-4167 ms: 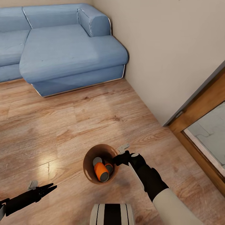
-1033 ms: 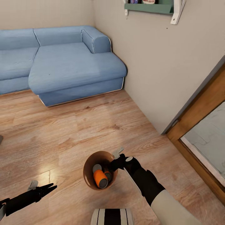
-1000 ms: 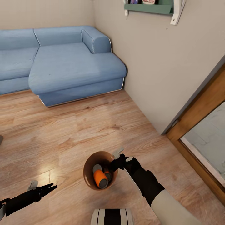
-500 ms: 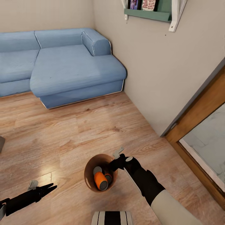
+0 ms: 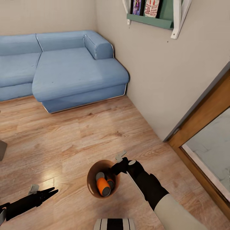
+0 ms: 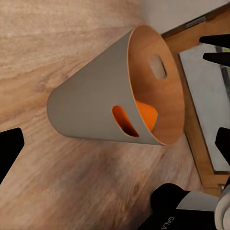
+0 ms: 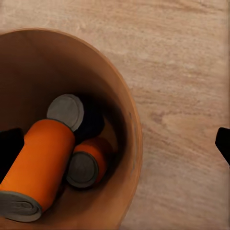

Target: Put the three can of soda from the living room inside the tash can in the kitchen.

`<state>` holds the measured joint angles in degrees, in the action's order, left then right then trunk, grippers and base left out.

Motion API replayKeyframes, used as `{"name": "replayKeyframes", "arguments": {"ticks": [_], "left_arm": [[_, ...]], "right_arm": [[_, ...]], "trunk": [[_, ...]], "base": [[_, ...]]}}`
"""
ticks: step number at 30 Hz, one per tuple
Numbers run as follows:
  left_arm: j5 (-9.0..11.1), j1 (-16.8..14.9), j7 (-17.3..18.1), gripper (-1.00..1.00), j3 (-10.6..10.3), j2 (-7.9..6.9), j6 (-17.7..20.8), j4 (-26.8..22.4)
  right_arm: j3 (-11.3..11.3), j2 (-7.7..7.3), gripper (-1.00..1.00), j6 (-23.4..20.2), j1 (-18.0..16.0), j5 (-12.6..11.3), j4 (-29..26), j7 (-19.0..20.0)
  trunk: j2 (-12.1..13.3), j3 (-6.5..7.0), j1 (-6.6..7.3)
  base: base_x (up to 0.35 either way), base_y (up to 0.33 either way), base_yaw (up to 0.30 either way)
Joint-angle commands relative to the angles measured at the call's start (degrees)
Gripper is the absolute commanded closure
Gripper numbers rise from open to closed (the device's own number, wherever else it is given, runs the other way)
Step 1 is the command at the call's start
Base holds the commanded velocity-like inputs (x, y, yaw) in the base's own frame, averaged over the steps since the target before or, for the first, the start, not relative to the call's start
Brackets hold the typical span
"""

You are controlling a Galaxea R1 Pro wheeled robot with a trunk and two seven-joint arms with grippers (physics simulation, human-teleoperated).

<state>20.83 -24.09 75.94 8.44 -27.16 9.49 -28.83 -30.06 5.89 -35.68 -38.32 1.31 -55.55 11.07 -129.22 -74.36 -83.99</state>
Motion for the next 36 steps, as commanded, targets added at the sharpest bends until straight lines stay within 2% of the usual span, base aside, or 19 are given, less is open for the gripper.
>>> {"name": "replayKeyframes", "arguments": {"ticks": [1, 36], "left_arm": [[0.0, 0.0, 0.0, -1.0, 0.0, 0.0, 0.0, 0.0], [0.0, 0.0, 0.0, -1.0, 0.0, 0.0, 0.1, 0.0]], "right_arm": [[0.0, 0.0, -1.0, 0.0, 0.0, 0.0, 0.0, 0.0], [0.0, 0.0, -1.0, 0.0, 0.0, 0.0, 0.0, 0.0]], "trunk": [[0.4, 0.18, 0.23], [14.5, 6.54, 7.91]], "base": [[0.0, 0.0, 0.0], [0.0, 0.0, 0.0]]}}
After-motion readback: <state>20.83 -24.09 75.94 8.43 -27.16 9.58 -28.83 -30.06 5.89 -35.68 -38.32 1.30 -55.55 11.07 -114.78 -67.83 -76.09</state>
